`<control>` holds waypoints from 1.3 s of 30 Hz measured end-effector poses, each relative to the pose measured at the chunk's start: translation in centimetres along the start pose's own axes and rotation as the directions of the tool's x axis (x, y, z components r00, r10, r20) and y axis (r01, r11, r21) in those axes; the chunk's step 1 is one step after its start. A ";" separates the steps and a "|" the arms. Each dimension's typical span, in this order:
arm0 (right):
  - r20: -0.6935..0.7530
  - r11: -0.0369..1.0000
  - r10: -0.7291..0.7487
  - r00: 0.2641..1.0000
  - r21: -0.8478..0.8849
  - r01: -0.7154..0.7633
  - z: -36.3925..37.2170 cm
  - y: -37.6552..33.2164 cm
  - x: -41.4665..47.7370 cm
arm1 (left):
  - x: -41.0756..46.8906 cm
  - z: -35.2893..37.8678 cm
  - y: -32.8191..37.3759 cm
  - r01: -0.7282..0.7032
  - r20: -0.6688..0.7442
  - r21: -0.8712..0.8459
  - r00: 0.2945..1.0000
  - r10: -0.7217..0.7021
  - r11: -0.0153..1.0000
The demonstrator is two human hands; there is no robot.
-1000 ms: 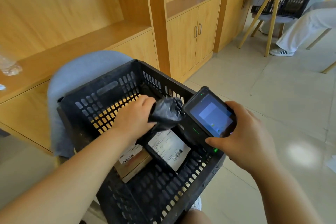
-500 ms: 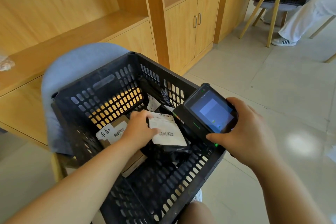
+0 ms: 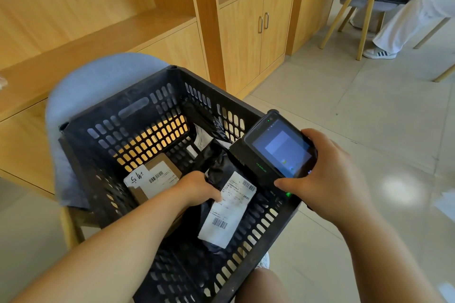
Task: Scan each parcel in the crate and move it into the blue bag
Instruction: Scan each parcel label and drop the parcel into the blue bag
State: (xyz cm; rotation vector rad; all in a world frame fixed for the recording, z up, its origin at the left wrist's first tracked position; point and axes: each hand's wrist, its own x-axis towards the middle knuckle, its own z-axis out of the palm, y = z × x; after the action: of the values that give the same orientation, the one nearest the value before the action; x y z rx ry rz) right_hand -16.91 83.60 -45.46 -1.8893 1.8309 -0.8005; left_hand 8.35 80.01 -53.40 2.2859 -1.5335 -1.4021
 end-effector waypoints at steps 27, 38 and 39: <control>0.043 0.979 -0.130 0.991 -0.153 0.135 -4.5 -8.1 -7.5 | -15.7 -6.8 -4.1 -0.604 -0.799 -0.307 0.583 0.145 0.735; 0.005 0.969 -0.215 0.977 -0.124 0.214 -5.6 -10.2 -10.0 | -19.9 -6.7 -5.2 -0.692 -0.839 -0.331 0.527 0.136 0.641; 0.001 0.966 -0.229 0.973 -0.118 0.228 -5.5 -10.4 -10.2 | -20.4 -6.8 -5.5 -0.703 -0.841 -0.342 0.526 0.132 0.624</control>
State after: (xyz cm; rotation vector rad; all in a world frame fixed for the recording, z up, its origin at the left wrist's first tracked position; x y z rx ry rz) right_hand -12.24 95.09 -35.97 -2.2055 1.7212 -0.7943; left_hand 15.02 95.47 -38.98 1.4869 -0.9785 -0.5203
